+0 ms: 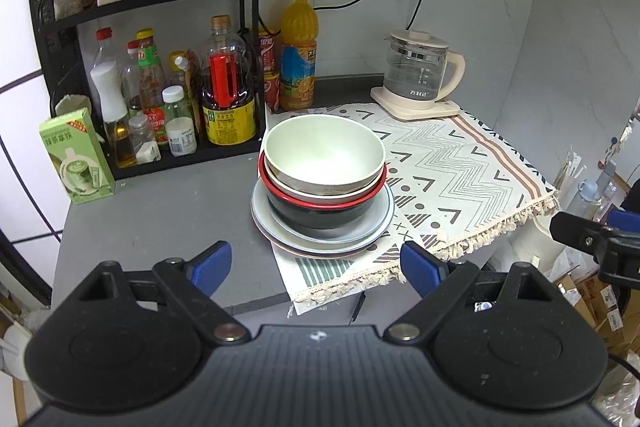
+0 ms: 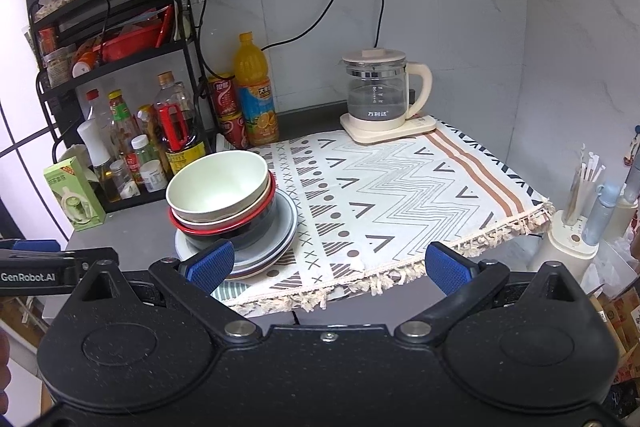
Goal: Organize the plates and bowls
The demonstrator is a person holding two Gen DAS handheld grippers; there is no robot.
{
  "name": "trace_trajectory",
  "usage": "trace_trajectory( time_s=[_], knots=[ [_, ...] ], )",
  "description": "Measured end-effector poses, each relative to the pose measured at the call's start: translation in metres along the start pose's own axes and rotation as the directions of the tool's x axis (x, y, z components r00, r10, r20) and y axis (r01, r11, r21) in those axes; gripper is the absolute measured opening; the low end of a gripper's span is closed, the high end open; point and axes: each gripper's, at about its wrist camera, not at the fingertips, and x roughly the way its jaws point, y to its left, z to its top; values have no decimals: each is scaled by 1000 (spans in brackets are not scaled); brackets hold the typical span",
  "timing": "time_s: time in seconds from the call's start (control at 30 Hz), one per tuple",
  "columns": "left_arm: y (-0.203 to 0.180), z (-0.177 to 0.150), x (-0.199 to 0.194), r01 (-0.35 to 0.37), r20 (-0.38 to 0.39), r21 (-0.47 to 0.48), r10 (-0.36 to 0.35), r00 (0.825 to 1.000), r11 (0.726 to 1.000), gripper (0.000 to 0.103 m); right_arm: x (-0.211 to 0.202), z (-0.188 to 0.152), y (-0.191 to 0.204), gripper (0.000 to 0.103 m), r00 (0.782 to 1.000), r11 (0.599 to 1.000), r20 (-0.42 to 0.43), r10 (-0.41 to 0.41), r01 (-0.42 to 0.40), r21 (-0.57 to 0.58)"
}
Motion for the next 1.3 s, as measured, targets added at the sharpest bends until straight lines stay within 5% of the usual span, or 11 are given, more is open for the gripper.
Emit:
trace_trajectory(
  time_s=[1.3],
  knots=[
    [-2, -2, 6, 47, 17, 36, -47, 999, 998, 90, 3, -2, -6, 102, 997, 998, -52, -48, 50, 35]
  ],
)
